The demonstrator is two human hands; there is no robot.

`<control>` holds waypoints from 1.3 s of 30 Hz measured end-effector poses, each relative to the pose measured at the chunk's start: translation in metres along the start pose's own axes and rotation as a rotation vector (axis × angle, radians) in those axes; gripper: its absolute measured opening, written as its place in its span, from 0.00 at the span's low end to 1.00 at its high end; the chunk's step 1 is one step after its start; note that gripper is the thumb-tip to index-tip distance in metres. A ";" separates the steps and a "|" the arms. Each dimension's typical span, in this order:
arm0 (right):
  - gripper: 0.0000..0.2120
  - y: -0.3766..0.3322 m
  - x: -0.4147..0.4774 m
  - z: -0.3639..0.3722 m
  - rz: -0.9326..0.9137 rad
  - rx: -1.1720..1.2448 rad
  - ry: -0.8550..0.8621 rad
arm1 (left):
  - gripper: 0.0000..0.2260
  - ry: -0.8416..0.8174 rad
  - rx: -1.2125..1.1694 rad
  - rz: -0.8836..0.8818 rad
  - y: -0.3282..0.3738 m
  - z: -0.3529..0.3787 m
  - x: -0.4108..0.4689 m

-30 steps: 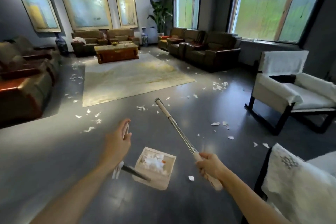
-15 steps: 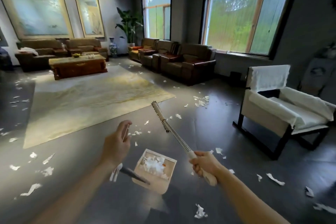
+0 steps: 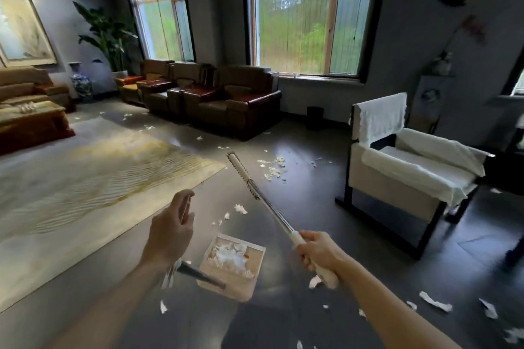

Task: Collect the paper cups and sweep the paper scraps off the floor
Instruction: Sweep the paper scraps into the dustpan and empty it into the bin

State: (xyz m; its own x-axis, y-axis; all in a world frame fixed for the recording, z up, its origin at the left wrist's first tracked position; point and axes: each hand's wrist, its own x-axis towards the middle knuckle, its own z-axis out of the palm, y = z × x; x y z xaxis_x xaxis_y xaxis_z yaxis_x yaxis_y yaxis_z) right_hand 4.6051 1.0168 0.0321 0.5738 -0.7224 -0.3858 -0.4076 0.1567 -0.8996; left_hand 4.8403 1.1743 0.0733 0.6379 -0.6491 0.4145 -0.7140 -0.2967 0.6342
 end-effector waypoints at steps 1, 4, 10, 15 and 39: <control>0.16 -0.010 0.031 -0.004 -0.001 -0.008 0.010 | 0.16 -0.014 -0.006 0.006 -0.008 0.016 0.032; 0.15 -0.050 0.117 -0.021 -0.008 -0.055 0.035 | 0.17 -0.028 -0.027 0.023 -0.022 0.060 0.123; 0.18 -0.136 0.262 -0.062 -0.004 -0.083 0.124 | 0.17 -0.035 -0.042 0.079 -0.033 0.128 0.288; 0.16 -0.179 0.382 -0.094 -0.011 -0.039 0.169 | 0.16 -0.084 -0.094 0.124 -0.041 0.205 0.421; 0.07 -0.348 0.974 -0.344 0.089 0.215 0.334 | 0.18 -0.241 -0.208 0.245 -0.045 0.620 1.029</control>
State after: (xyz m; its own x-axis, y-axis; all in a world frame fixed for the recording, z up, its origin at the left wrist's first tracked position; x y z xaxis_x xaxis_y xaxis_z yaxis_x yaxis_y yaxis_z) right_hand 5.0615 0.0273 0.0395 0.2660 -0.8731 -0.4085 -0.2671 0.3404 -0.9016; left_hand 5.3499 0.0855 0.0668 0.3523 -0.8361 0.4205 -0.7469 0.0195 0.6646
